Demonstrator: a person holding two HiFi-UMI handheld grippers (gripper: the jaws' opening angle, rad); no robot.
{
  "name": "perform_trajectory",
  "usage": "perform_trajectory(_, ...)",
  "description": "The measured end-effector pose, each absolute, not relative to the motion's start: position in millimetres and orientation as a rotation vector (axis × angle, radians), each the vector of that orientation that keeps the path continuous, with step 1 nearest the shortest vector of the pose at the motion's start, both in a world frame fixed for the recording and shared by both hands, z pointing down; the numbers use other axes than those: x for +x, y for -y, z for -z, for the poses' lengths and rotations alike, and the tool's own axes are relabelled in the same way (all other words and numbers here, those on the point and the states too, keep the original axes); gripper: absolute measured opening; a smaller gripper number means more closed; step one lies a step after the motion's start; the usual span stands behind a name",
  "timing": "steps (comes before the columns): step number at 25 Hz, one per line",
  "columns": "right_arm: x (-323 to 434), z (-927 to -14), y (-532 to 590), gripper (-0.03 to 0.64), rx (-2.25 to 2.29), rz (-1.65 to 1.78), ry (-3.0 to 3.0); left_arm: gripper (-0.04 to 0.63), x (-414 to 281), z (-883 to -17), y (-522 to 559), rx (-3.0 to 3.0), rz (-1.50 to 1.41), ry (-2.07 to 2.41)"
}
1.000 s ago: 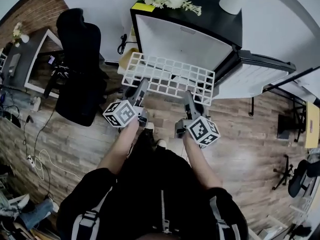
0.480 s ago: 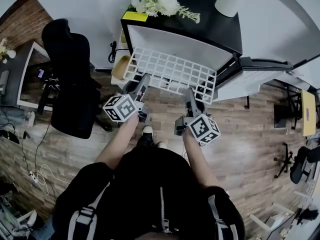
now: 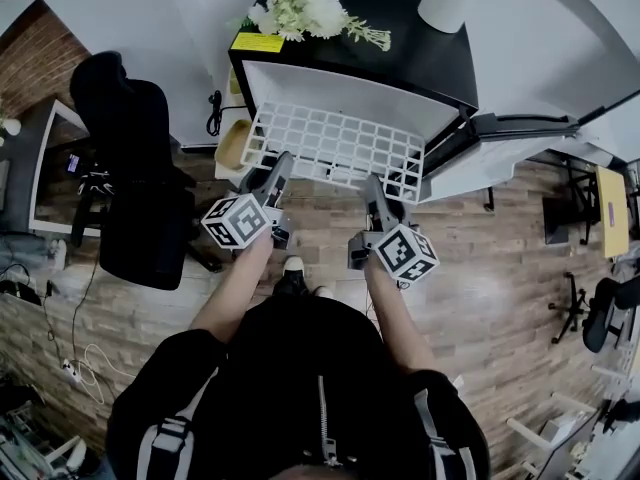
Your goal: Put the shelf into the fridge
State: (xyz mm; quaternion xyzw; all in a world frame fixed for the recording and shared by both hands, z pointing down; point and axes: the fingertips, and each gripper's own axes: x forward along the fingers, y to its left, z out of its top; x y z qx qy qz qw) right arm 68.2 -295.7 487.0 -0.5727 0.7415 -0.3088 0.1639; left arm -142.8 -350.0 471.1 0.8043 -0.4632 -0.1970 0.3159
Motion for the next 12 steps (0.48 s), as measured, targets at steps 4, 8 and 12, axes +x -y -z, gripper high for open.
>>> perform_trajectory(4, 68.6, -488.7, 296.1, 0.198, -1.624, 0.887, -2.114, 0.175, -142.5, -472.4, 349.8, 2.116, 0.517, 1.221)
perform_trajectory(8, 68.5, -493.6, 295.9, 0.195, -1.609, 0.922, -2.096, 0.175, -142.8, -471.7, 349.4, 2.127, 0.516, 1.224)
perform_trajectory(12, 68.7, -494.3, 295.7, 0.195, -1.611, 0.911, -2.099, 0.175, -142.7, -473.3, 349.2, 2.13, 0.514, 1.222)
